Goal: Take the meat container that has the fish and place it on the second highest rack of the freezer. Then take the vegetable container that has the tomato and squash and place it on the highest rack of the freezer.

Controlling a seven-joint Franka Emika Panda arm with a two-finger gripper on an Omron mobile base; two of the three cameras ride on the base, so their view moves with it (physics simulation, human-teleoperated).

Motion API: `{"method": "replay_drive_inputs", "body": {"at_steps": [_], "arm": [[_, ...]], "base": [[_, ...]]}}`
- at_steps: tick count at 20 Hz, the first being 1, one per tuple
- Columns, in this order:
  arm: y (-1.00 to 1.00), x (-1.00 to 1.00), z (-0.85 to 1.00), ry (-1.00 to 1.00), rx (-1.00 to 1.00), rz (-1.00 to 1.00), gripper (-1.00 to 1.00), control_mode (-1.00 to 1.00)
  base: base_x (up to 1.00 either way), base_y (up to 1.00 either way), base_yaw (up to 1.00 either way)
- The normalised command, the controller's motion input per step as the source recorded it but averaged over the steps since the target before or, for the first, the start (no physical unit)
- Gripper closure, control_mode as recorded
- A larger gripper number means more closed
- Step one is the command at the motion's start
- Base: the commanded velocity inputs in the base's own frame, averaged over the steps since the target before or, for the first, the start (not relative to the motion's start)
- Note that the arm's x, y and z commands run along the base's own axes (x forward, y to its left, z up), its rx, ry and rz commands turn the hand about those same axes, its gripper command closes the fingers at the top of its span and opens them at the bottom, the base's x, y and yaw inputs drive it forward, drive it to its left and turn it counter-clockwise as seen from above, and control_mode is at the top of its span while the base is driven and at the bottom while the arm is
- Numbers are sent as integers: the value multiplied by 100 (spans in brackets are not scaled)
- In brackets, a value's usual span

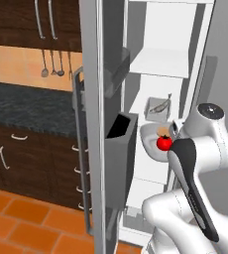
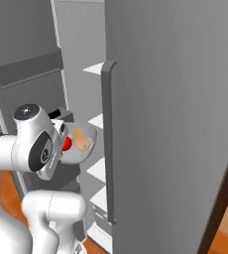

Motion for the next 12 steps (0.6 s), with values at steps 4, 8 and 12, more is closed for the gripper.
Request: {"method": "replay_drive_inputs", "body": {"at_steps": [4, 8, 12], "arm": [[0, 0, 0, 0, 0, 0, 100, 100], [0, 0, 0, 0, 0, 0, 100, 100], [0, 0, 0, 0, 0, 0, 100, 100]], "base": [[39, 17, -1], [34, 39, -4], [47, 23, -4]]}}
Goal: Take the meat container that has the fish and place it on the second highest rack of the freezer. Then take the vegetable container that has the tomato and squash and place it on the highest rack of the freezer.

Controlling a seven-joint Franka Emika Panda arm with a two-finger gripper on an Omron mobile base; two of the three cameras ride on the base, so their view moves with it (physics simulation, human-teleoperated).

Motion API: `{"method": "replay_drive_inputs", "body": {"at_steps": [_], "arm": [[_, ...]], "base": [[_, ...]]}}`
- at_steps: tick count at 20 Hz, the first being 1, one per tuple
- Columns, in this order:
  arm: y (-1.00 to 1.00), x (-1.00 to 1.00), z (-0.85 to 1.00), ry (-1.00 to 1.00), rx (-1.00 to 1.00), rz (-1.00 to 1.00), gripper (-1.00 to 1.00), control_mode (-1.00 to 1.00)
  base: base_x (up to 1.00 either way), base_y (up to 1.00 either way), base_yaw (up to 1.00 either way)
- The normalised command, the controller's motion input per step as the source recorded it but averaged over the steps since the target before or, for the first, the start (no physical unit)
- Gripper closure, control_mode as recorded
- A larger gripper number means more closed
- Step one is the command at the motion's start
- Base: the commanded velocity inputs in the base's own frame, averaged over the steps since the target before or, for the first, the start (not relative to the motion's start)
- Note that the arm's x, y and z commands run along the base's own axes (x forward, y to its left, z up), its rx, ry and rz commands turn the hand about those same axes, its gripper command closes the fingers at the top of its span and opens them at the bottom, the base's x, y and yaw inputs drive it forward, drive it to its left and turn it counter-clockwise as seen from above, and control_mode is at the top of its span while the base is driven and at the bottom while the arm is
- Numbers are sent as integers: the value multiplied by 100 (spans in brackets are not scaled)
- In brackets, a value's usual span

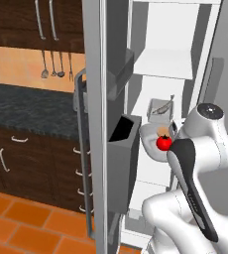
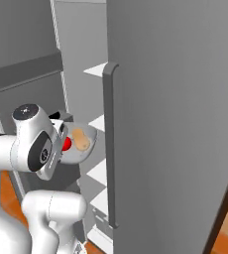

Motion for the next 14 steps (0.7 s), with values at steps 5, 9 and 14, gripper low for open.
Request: {"method": "replay_drive_inputs", "body": {"at_steps": [5, 9, 14], "arm": [[0, 0, 0, 0, 0, 0, 100, 100], [0, 0, 0, 0, 0, 0, 100, 100], [0, 0, 0, 0, 0, 0, 100, 100]], "base": [[40, 0, -3], [46, 1, -4], [9, 14, 0]]}}
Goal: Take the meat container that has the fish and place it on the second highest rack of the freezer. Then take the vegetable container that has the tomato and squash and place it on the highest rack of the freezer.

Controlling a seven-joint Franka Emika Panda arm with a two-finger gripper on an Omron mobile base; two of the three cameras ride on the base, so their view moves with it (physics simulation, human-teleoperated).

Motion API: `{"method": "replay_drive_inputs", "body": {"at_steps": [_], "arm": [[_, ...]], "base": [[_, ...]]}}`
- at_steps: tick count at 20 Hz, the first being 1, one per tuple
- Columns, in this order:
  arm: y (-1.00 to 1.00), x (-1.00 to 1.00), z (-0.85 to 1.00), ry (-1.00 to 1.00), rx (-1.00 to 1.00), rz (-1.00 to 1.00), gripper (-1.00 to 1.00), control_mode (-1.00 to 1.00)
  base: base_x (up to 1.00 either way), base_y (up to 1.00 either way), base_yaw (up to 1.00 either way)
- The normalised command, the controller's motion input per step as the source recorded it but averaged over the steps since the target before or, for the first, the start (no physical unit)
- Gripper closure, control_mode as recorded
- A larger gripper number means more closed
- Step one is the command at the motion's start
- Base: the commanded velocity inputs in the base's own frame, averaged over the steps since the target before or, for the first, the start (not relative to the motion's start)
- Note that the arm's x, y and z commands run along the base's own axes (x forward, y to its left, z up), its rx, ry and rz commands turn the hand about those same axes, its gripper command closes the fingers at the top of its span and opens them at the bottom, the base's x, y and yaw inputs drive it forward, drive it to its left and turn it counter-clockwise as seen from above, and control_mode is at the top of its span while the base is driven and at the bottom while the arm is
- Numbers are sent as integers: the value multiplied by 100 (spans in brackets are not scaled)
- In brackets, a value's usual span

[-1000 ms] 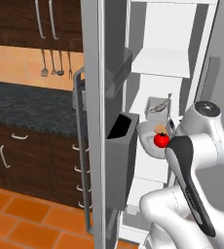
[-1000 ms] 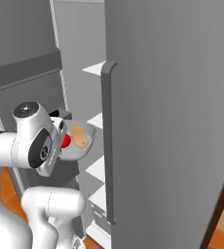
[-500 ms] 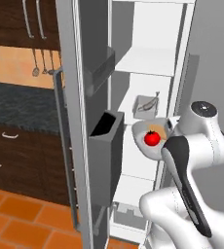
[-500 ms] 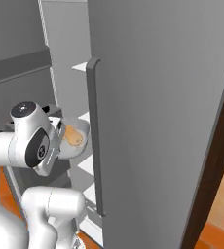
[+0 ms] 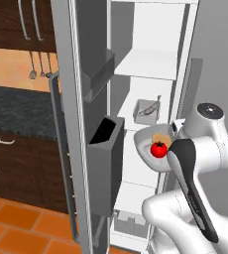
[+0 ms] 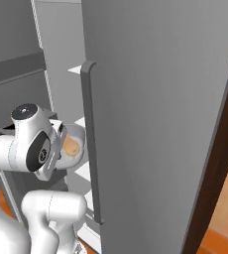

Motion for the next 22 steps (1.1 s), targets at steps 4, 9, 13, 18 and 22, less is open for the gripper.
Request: {"method": "replay_drive_inputs", "body": {"at_steps": [4, 9, 13, 18, 22], "arm": [[0, 0, 0, 0, 0, 0, 100, 100], [0, 0, 0, 0, 0, 0, 100, 100], [0, 0, 0, 0, 0, 0, 100, 100], [0, 0, 0, 0, 0, 0, 100, 100], [0, 0, 0, 0, 0, 0, 100, 100]], "base": [[0, 23, 0], [-24, 21, 4], [-34, 34, 6], [0, 4, 1], [28, 4, 0]]}}
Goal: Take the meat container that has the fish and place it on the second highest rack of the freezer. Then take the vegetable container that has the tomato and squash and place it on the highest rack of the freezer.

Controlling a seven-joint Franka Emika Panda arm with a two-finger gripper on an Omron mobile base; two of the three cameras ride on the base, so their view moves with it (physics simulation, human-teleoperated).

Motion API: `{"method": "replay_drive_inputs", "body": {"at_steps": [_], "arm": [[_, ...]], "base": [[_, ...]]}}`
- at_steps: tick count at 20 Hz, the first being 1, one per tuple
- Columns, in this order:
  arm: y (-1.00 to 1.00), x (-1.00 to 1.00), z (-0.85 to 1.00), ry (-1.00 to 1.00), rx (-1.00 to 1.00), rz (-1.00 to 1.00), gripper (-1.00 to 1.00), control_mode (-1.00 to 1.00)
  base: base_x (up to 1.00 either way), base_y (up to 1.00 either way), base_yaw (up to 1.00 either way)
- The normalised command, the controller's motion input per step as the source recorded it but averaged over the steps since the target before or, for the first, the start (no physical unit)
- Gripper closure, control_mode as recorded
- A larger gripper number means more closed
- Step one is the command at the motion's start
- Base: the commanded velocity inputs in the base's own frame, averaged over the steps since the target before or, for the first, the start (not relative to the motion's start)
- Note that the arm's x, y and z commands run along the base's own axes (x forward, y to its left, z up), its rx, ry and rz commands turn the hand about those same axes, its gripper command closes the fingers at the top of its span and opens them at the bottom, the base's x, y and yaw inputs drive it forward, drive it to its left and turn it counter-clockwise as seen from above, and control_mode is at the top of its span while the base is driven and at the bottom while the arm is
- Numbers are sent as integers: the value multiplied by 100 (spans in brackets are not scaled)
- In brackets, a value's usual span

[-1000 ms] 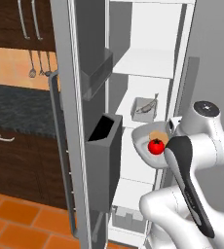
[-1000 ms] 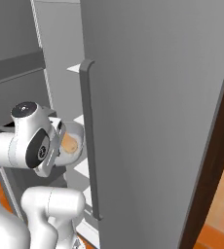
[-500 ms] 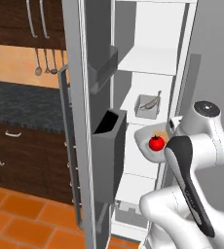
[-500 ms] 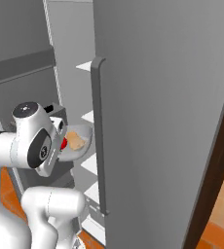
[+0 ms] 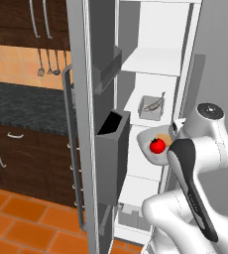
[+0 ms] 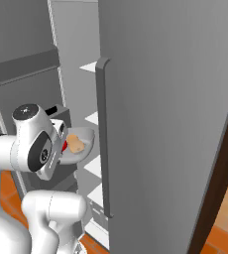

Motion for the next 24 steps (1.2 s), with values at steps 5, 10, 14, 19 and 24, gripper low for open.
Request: {"method": "replay_drive_inputs", "body": {"at_steps": [5, 10, 14, 19, 24], "arm": [[0, 0, 0, 0, 0, 0, 100, 100], [0, 0, 0, 0, 0, 0, 100, 100], [0, 0, 0, 0, 0, 0, 100, 100], [0, 0, 0, 0, 0, 0, 100, 100], [0, 0, 0, 0, 0, 0, 100, -100]], "base": [[25, 27, -1], [40, 21, -15], [51, 0, -13], [37, 1, -7], [1, 3, 0]]}}
